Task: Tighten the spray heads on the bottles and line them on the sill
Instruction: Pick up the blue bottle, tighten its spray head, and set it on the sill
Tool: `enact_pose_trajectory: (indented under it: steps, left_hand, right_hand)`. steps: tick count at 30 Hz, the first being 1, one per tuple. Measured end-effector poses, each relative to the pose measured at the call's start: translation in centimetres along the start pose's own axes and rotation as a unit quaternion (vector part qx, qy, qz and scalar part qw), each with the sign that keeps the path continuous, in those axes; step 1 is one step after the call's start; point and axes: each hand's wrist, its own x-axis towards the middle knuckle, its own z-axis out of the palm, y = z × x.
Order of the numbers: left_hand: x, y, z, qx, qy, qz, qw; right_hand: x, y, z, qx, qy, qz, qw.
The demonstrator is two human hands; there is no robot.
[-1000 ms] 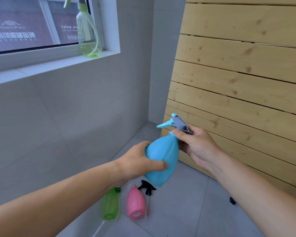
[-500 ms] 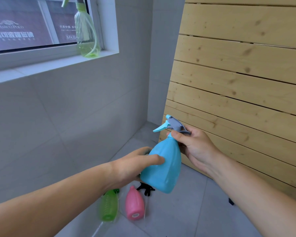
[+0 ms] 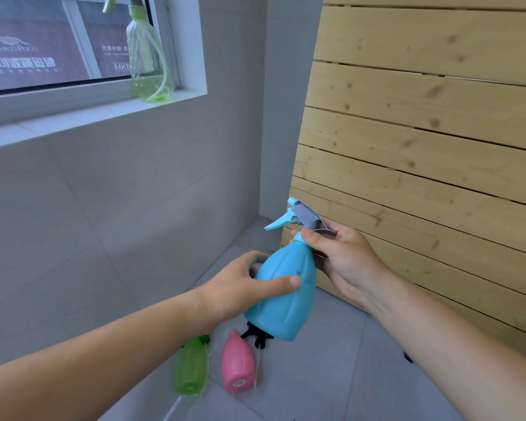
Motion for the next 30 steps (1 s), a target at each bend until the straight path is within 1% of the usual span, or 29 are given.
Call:
enact_pose_trajectory:
  steps: [1, 2, 5, 6, 7, 8, 10, 11, 12, 13, 15, 16, 18, 21, 23, 24, 25, 27, 28, 29, 30]
  left_hand:
    - [0.1, 0.0, 0.0, 0.012, 0.011, 0.007, 1.0]
    - [0.1, -0.1, 0.0, 0.007, 0.0, 0.007, 1.0]
    - [0.1, -0.4, -0.3, -0.081, -0.087, -0.033, 0.992]
    - [0.1, -0.5, -0.5, -0.098, -0.108, -0.036, 0.989]
    - [0.0, -0.5, -0.7, -0.094, -0.113, -0.033, 0.989]
    - [0.0, -0.5, -0.7, -0.071, -0.097, -0.023, 0.992]
    - [0.0, -0.2, -0.1, 0.026, -0.02, 0.006, 0.999]
    - [0.0, -0.1, 0.2, 0.068, 0.019, 0.019, 0.997]
    - [0.1, -0.1, 0.5, 0.085, 0.041, 0.029, 0.995]
    - [0.1, -0.1, 0.6, 0.067, 0.034, 0.027, 0.997]
    - [0.1, -0.1, 0.3, -0.034, -0.027, 0.001, 0.999]
    - [0.2, -0.1, 0.0, -0.087, -0.058, -0.019, 0.994]
    - [0.5, -0.4, -0.8, -0.157, -0.098, -0.048, 0.982]
    - [0.4, -1.1, -1.0, -0.22, -0.152, -0.068, 0.961]
    - [0.3, -1.4, -0.9, -0.226, -0.183, -0.061, 0.955]
    - [0.3, -1.1, -0.7, -0.209, -0.178, -0.053, 0.96]
    - [0.2, -0.8, -0.6, -0.174, -0.154, -0.041, 0.972]
    - [0.3, -0.2, -0.1, -0.085, -0.076, -0.008, 0.993]
    - [0.4, -0.1, 0.1, -0.056, -0.041, 0.006, 0.998]
    - [0.4, -0.1, 0.2, -0.04, -0.021, 0.015, 0.999]
    - [0.4, -0.2, 0.3, -0.041, -0.026, 0.019, 0.999]
  right_hand:
    - [0.0, -0.1, 0.0, 0.003, -0.001, -0.002, 1.0]
    - [0.0, -0.3, 0.0, 0.007, -0.005, -0.002, 1.0]
    - [-0.1, -0.7, 0.1, 0.026, -0.022, -0.001, 0.999]
    - [-0.2, -0.7, 0.1, 0.029, -0.029, -0.001, 0.999]
    - [-0.3, -0.8, 0.1, 0.03, -0.034, -0.002, 0.999]
    - [-0.4, -0.7, 0.2, 0.029, -0.036, -0.003, 0.999]
    - [-0.4, -0.4, 0.5, 0.022, -0.027, -0.009, 0.999]
    - [-0.3, -0.3, 0.6, 0.018, -0.02, -0.013, 1.0]
    - [-0.3, -0.3, 0.8, 0.015, -0.013, -0.015, 1.0]
    - [-0.2, -0.4, 0.8, 0.014, -0.01, -0.016, 1.0]
    - [-0.2, -0.7, 0.8, 0.019, -0.014, -0.014, 1.0]
    - [-0.3, -0.8, 0.7, 0.025, -0.02, -0.012, 0.999]
    - [-0.5, -1.0, 0.6, 0.042, -0.033, -0.004, 0.999]
    - [-0.7, -1.0, 0.6, 0.056, -0.052, 0.008, 0.997]
    - [-0.9, -1.0, 0.6, 0.059, -0.052, 0.01, 0.997]
    - [-0.9, -1.0, 0.6, 0.059, -0.05, 0.009, 0.997]
    - [-0.9, -1.0, 0.6, 0.058, -0.046, 0.007, 0.997]
    - [-0.7, -1.0, 0.5, 0.057, -0.031, 0.005, 0.998]
    - [-0.6, -1.0, 0.5, 0.06, -0.024, 0.006, 0.998]
    - [-0.6, -1.1, 0.5, 0.062, -0.02, 0.006, 0.998]
    - [-0.5, -1.1, 0.5, 0.06, -0.019, 0.005, 0.998]
